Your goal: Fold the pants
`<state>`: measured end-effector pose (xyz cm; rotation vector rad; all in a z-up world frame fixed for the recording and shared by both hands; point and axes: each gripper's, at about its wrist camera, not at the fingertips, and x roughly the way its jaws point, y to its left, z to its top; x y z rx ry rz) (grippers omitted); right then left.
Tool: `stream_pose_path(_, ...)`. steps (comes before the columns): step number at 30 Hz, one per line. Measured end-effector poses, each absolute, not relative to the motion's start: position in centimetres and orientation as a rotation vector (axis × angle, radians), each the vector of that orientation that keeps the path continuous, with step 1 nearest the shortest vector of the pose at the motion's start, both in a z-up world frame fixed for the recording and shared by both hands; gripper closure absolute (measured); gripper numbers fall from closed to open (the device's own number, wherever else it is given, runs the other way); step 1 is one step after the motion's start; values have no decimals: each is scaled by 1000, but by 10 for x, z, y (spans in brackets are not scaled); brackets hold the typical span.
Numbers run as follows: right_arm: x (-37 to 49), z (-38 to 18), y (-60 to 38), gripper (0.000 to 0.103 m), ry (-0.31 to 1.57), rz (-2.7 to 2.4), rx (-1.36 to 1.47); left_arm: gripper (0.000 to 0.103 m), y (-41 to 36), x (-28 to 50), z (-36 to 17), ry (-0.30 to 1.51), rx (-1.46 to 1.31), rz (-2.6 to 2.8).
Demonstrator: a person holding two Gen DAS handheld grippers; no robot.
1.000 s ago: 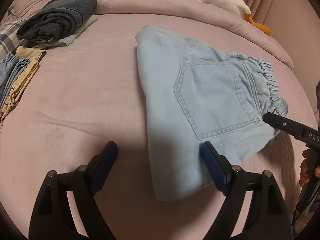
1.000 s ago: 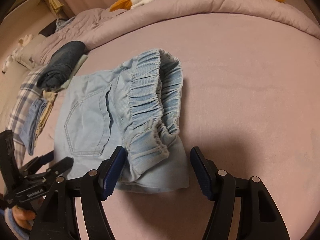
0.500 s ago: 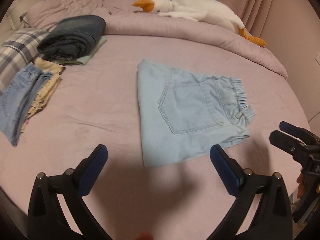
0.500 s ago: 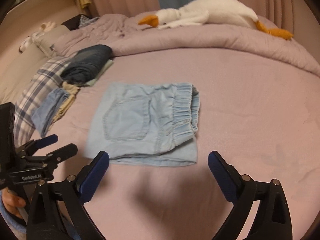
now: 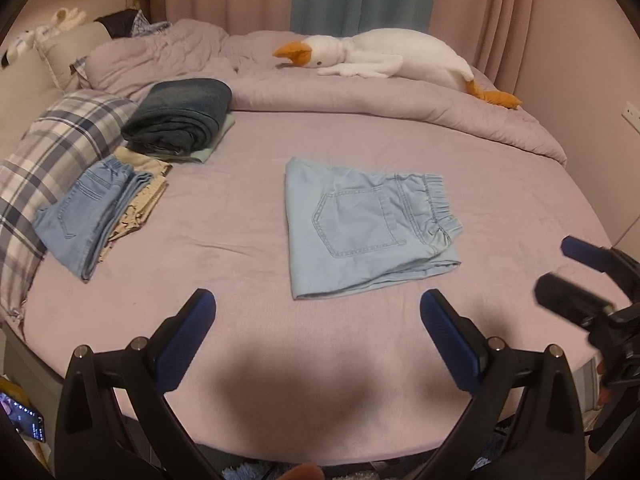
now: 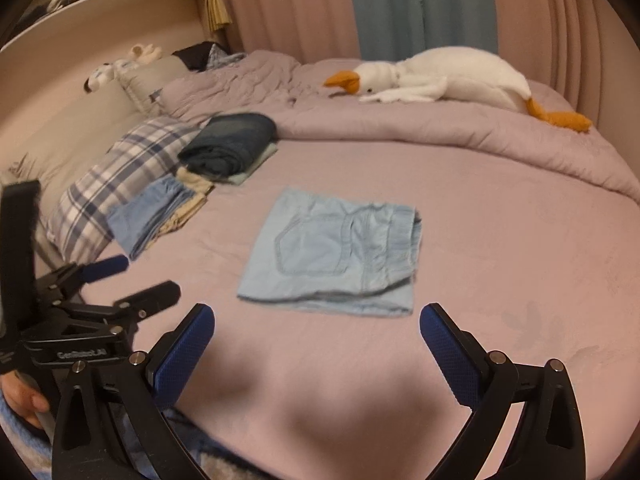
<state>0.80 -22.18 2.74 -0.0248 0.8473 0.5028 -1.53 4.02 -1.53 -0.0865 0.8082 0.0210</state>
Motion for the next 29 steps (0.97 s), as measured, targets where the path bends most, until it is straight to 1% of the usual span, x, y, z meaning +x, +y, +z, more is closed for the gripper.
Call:
stream_pose_path(5, 6, 13, -216, 1, 896, 506, -14, 1, 32, -23, -19, 821, -59, 31)
stream_pose_path(10, -3, 22, -214, 1, 864, 506, -24, 1, 29, -28, -15, 807, -42, 45)
stream_pose_path(29, -5, 27, -215, 1, 854, 510, -18, 1, 25, -29, -14, 813, -30, 64)
